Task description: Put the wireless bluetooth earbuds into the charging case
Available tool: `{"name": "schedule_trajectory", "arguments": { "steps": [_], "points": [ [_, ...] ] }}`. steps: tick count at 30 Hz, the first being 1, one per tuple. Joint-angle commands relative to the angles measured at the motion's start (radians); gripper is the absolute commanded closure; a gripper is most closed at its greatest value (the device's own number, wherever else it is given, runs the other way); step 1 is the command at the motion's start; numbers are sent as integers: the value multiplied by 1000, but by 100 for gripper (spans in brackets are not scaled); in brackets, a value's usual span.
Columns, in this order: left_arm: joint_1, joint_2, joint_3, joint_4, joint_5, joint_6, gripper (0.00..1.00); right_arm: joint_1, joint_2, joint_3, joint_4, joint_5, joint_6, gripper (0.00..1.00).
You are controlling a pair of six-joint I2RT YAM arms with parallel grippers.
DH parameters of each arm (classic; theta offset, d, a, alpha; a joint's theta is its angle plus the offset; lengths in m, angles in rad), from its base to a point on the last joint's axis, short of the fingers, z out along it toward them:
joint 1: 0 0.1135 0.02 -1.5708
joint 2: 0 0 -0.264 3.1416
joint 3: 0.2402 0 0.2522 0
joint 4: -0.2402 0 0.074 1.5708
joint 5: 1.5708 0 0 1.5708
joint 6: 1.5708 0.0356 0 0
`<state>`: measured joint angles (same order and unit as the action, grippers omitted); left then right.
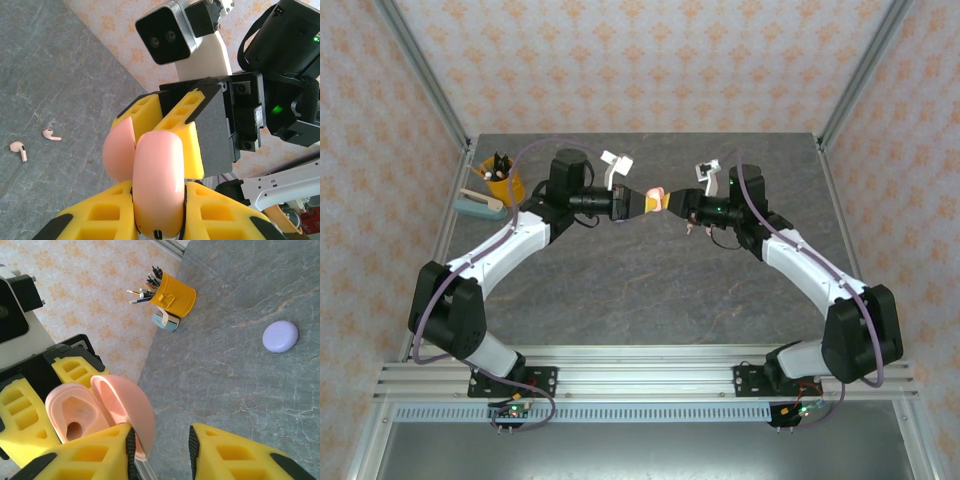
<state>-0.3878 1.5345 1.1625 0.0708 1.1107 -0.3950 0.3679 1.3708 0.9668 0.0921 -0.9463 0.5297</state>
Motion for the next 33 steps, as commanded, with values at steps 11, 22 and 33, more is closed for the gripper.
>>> {"name": "schedule_trajectory", "arguments": {
  "steps": [11,22,33],
  "points": [
    [2,21,37,23,25,-18,100,8,30,53,22,-37,-21,66],
    [2,48,65,-7,86,-5,100,10,24,132,-292,32,-288,70],
    [-3,61,106,-114,123,65,100,9,65,154,-265,55,-296,74]
  ]
}}
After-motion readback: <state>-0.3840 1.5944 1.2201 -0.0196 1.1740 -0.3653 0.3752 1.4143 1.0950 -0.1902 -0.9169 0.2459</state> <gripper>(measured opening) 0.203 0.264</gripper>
